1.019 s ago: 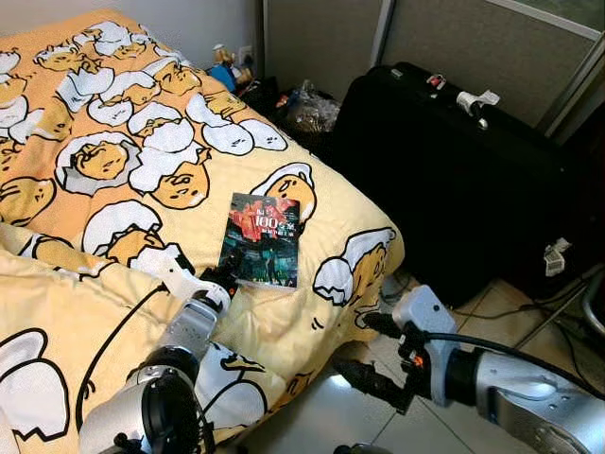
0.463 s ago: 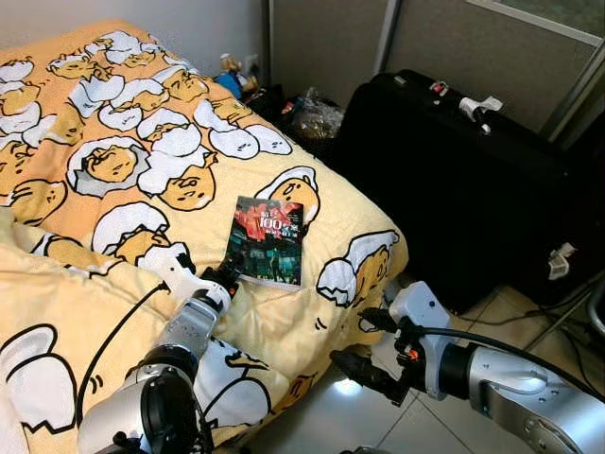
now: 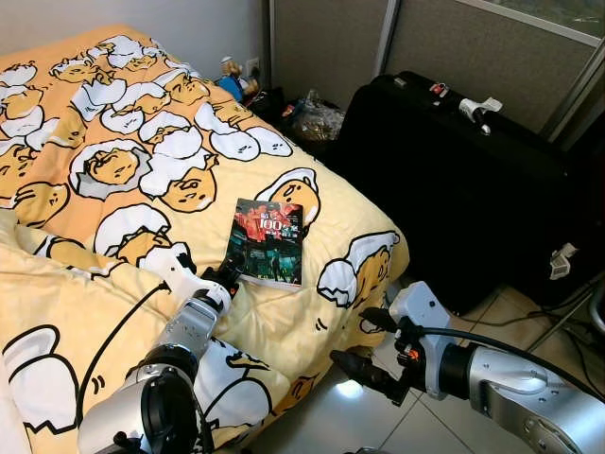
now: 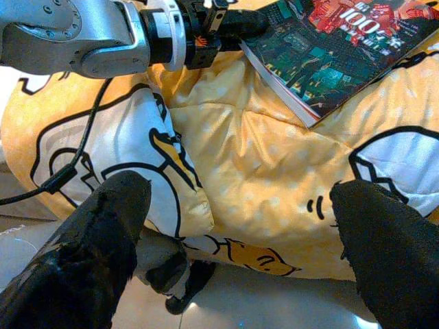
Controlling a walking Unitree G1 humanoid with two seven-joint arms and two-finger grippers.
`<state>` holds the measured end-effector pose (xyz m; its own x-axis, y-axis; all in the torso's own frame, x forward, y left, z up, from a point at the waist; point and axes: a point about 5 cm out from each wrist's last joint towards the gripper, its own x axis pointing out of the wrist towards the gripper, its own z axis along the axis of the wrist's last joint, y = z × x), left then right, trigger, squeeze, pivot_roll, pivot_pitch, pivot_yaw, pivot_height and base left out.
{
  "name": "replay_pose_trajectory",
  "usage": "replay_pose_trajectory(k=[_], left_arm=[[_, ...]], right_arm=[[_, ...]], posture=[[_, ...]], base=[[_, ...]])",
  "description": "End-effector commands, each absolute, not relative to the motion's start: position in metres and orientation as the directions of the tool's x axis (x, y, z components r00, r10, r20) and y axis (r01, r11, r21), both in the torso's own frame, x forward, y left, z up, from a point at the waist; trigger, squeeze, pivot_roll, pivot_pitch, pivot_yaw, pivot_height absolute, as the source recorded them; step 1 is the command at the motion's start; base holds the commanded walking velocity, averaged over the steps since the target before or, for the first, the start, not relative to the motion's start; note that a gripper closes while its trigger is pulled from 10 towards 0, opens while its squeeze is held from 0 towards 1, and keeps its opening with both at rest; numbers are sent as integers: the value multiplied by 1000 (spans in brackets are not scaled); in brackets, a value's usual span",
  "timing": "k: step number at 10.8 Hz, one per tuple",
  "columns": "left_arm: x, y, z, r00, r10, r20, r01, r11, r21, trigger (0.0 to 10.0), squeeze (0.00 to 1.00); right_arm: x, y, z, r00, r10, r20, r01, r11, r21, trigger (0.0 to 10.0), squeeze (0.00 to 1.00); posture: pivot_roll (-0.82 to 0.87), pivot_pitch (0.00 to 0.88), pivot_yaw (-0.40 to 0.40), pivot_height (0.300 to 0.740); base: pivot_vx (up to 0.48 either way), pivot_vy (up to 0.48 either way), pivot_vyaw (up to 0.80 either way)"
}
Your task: Clean up the room
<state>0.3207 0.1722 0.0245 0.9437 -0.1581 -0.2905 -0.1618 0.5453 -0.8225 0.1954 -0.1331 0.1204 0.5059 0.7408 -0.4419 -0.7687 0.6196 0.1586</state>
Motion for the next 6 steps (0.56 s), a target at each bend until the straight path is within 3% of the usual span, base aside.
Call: replay_pose_trajectory(k=[1,2,3,4,6], left_arm=[[325,167,29,942,-184,-280,-137,551,-823,0,0],[325,167,29,942,-184,-280,-137,551,-823,0,0],[332,176,41,957,-182,-227,-69,615,-785,0,0],[339,183,56,964,-190,-183,4,706,-708,0,0],[331,185,38,923,-173,-343,-80,786,-613,0,0]], right_arm=[[196,-133,122,507,743,-437,-774,616,148,10000,0],[196,-133,122,507,743,-437,-774,616,148,10000,0],[226,-131,116,625,687,-369,-705,701,110,10000,0],[258,-126,110,734,610,-300,-614,784,91,10000,0],[268,-128,106,761,571,-308,-577,813,82,10000,0]], posture=[[-237,28,21,740],[-237,28,21,740],[-66,0,32,740],[-67,0,34,740],[-66,0,30,740]], base=[[0,0,0],[0,0,0],[0,0,0],[0,0,0],[0,0,0]])
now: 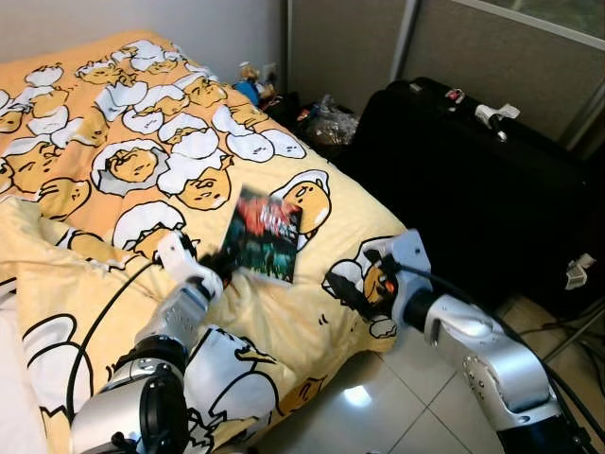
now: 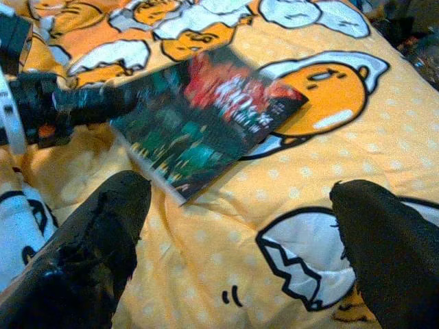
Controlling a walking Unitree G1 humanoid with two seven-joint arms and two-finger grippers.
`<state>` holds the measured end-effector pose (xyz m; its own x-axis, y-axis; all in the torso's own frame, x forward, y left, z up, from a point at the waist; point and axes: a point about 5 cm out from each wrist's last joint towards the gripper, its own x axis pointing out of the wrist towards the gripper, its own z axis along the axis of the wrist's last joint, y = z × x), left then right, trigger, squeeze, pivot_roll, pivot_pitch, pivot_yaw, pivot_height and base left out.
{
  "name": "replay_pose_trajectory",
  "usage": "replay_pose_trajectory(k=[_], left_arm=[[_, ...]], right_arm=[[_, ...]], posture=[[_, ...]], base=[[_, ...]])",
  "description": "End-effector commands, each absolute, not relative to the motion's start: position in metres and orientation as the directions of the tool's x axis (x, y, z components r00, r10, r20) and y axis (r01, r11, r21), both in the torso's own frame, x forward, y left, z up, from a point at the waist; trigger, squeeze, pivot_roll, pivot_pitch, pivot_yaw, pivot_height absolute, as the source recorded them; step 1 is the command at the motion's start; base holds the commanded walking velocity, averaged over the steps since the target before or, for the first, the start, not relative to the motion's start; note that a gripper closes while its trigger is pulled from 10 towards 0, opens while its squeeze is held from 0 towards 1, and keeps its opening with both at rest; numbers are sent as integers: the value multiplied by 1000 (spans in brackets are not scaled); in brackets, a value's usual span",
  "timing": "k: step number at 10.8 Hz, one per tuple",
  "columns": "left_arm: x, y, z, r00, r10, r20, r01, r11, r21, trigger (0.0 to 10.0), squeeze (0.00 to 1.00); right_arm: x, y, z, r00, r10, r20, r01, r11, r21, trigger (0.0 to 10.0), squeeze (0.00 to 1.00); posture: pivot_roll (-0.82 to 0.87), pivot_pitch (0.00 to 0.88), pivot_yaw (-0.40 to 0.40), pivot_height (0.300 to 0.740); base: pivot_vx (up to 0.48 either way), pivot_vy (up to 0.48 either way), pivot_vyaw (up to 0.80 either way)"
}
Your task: Clean up the room
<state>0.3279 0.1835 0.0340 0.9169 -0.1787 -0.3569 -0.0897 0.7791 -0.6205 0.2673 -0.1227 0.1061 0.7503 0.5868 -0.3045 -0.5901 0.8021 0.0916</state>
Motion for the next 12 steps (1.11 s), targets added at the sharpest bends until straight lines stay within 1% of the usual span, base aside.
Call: replay_pose_trajectory(k=[1,2,4,5,6,7,8,9,10,11,12], left_arm=[[322,188,26,894,-149,-424,-129,818,-560,0,0],[323,189,28,900,-151,-408,-111,827,-551,0,0],[336,188,51,953,-179,-244,-10,786,-619,0,0],[340,186,58,961,-203,-186,43,778,-627,0,0],[339,185,56,952,-209,-224,51,828,-559,0,0],[334,189,43,925,-141,-352,-69,851,-521,0,0],[330,190,37,912,-118,-393,-124,834,-538,0,0],[323,190,25,882,-84,-464,-211,810,-548,0,0],[314,188,13,845,-59,-532,-253,832,-494,9569,0],[312,185,11,840,-56,-539,-260,831,-491,10000,0],[314,184,13,849,-59,-524,-246,835,-492,10000,1000]], right_arm=[[269,-127,105,760,574,-305,-580,811,80,10000,0],[273,-125,104,773,570,-280,-575,815,72,10000,0],[275,-129,106,803,542,-247,-541,837,79,10000,0],[276,-131,104,808,533,-251,-533,843,75,10000,0],[277,-131,101,807,531,-256,-535,843,63,10000,0],[280,-129,101,805,534,-257,-539,840,57,10000,0],[280,-129,101,802,538,-260,-545,837,54,10000,0],[278,-128,99,788,551,-273,-561,826,49,10000,0],[276,-129,98,778,559,-286,-574,818,39,10000,0],[275,-132,99,780,555,-289,-572,820,28,10000,0],[275,-134,99,785,548,-288,-566,824,26,10000,0]], posture=[[-78,0,37,740],[-84,0,41,740],[-78,0,38,740],[-73,0,36,740],[-63,0,30,740],[-62,0,26,740],[-65,0,25,740],[-70,0,23,740],[-91,0,25,740],[-101,0,33,740],[-102,0,35,740]], base=[[0,0,0],[0,0,0],[0,0,0],[0,0,0],[0,0,0],[0,0,0],[0,0,0],[0,0,0],[0,0,0],[0,0,0],[0,0,0]])
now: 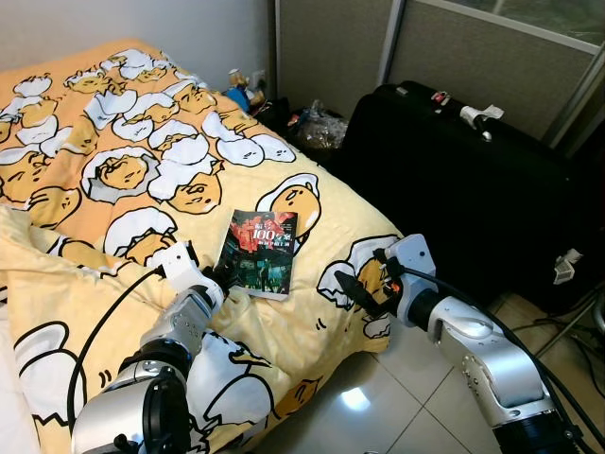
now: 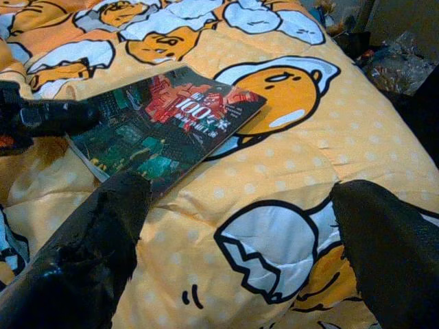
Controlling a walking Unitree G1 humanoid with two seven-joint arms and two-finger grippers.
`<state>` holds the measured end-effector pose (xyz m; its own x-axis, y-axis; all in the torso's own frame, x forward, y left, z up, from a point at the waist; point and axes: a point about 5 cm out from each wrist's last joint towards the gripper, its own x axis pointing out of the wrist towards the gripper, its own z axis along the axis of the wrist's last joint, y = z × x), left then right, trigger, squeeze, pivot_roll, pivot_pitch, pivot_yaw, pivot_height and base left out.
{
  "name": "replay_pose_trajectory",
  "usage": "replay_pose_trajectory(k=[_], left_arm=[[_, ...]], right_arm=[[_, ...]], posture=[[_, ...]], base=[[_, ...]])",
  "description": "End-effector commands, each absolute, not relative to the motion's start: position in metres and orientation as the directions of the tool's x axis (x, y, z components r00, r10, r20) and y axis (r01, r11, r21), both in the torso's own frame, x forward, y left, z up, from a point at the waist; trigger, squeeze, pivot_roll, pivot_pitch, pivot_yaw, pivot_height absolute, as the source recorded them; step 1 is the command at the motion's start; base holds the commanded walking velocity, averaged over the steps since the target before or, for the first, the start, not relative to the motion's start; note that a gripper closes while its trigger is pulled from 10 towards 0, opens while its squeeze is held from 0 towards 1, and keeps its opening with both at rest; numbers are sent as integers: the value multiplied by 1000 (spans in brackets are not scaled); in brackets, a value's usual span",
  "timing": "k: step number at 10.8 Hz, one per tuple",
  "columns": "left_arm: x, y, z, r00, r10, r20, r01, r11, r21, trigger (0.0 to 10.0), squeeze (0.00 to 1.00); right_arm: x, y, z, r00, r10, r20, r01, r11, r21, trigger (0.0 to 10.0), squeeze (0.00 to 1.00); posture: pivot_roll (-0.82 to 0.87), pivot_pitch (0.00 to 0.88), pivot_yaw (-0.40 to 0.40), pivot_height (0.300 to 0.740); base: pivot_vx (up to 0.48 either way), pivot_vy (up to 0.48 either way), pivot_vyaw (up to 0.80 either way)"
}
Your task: Clean up the room
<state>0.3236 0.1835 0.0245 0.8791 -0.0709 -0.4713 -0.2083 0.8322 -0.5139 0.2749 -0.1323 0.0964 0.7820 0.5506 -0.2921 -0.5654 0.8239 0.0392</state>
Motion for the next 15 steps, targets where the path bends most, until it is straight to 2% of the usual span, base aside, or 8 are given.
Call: replay_pose_trajectory(k=[1,2,6,7,8,9,11,15], left_arm=[[316,184,15,848,-59,-526,-238,846,-478,10000,1000],[317,186,15,845,-50,-533,-228,867,-442,10000,0],[323,182,26,883,-67,-465,-33,979,-203,9412,0],[324,182,27,887,-80,-454,12,988,-151,3922,0],[324,182,28,891,-80,-447,39,994,-101,667,0],[324,181,29,895,-81,-439,62,996,-57,0,0],[329,177,40,928,-108,-357,150,985,90,0,0],[335,182,63,983,-78,-164,108,976,188,0,0]], right_arm=[[275,-133,98,785,548,-288,-566,824,27,10000,0],[274,-132,98,784,551,-287,-567,823,29,10000,0],[274,-131,97,783,553,-285,-570,821,29,10000,0],[274,-131,97,783,552,-286,-569,822,28,10000,0],[274,-131,97,783,552,-286,-569,822,27,10000,0],[274,-131,97,783,553,-287,-570,821,27,10000,0],[274,-130,96,782,551,-290,-570,821,25,10000,0],[274,-132,95,786,544,-295,-564,826,20,10000,0]], posture=[[-102,0,41,740],[-100,0,42,740],[-96,0,48,740],[-94,0,47,740],[-93,0,47,740],[-91,0,47,740],[-90,0,50,740],[-91,0,53,740]], base=[[0,0,0],[0,0,0],[0,0,0],[0,0,0],[0,0,0],[0,0,0],[0,0,0],[0,0,0]])
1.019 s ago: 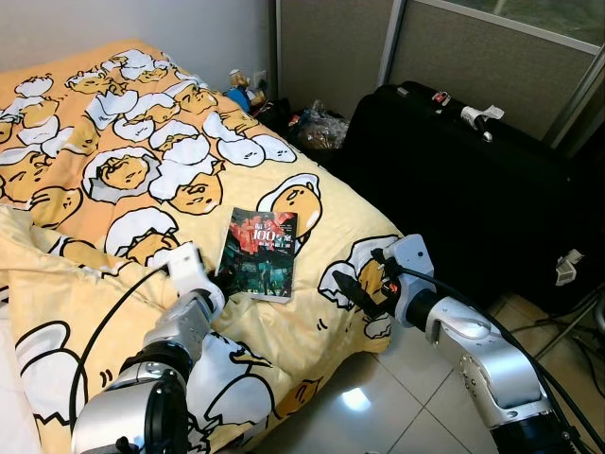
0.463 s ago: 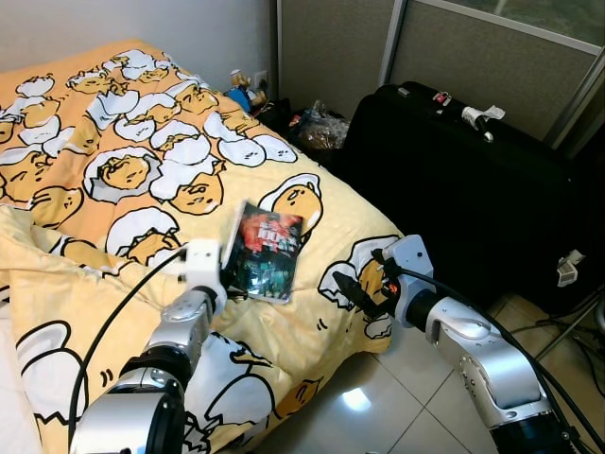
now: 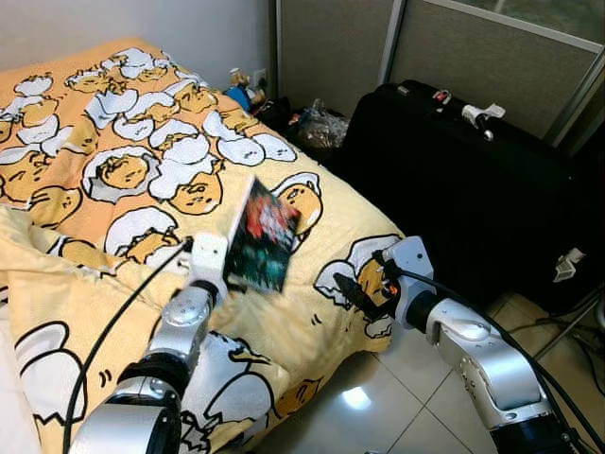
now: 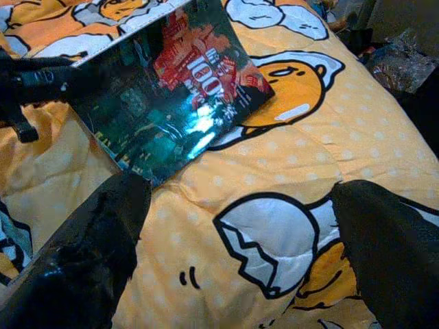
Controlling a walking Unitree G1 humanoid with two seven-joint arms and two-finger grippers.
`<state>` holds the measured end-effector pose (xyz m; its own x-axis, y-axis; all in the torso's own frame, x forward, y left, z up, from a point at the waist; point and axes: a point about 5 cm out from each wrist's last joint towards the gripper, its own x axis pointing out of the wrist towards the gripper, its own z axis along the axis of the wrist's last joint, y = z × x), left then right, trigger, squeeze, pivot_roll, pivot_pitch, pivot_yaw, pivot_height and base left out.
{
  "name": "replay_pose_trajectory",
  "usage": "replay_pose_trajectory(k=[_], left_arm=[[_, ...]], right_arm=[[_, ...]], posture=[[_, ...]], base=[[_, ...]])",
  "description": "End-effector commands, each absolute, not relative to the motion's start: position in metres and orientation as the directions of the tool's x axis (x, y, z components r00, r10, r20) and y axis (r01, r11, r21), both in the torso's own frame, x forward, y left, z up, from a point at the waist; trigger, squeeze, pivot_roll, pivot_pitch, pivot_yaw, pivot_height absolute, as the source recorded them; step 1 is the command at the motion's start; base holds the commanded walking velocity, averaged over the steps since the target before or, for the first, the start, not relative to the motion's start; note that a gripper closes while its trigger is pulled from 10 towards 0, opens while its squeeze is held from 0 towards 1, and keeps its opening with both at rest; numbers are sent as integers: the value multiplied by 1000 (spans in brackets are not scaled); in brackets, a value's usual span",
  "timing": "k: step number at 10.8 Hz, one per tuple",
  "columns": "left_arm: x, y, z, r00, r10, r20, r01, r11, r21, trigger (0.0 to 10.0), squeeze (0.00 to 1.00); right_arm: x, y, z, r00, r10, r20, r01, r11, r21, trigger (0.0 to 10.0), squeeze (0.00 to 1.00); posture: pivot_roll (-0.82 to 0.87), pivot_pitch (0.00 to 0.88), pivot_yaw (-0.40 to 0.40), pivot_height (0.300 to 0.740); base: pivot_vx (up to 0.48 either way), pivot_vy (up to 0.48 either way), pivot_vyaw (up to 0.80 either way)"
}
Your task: Clean up the room
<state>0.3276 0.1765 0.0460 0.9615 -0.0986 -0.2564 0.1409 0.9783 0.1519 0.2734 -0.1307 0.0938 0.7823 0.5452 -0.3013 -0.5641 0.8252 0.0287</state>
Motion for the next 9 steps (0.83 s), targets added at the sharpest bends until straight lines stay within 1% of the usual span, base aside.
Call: replay_pose_trajectory(k=[1,2,3,4,6,7,9], left_arm=[[335,184,60,979,-62,-195,95,981,167,0,0],[333,185,51,961,-60,-269,98,987,128,3647,0],[328,184,41,939,-66,-338,119,983,141,10000,0],[326,182,40,939,-86,-332,134,983,125,10000,1000],[327,181,40,937,-77,-340,141,976,167,10000,1000],[327,181,39,932,-73,-354,146,972,183,10000,0],[325,180,36,926,-84,-369,169,964,205,10000,0]], right_arm=[[275,-133,95,786,543,-296,-563,826,19,10000,0],[275,-133,94,785,544,-297,-564,825,20,10000,0],[275,-132,94,783,545,-299,-566,824,20,10000,0],[275,-132,93,783,545,-301,-566,824,19,10000,0],[274,-132,93,783,545,-302,-566,824,19,10000,0],[274,-133,93,782,545,-302,-567,823,19,10000,0],[274,-132,92,781,545,-304,-567,823,19,10000,0]], posture=[[-91,0,53,740],[-91,0,53,740],[-88,0,53,740],[-90,0,54,740],[-89,0,54,740],[-89,0,54,740],[-89,0,56,740]], base=[[0,0,0],[0,0,0],[0,0,0],[0,0,0],[0,0,0],[0,0,0],[0,0,0]])
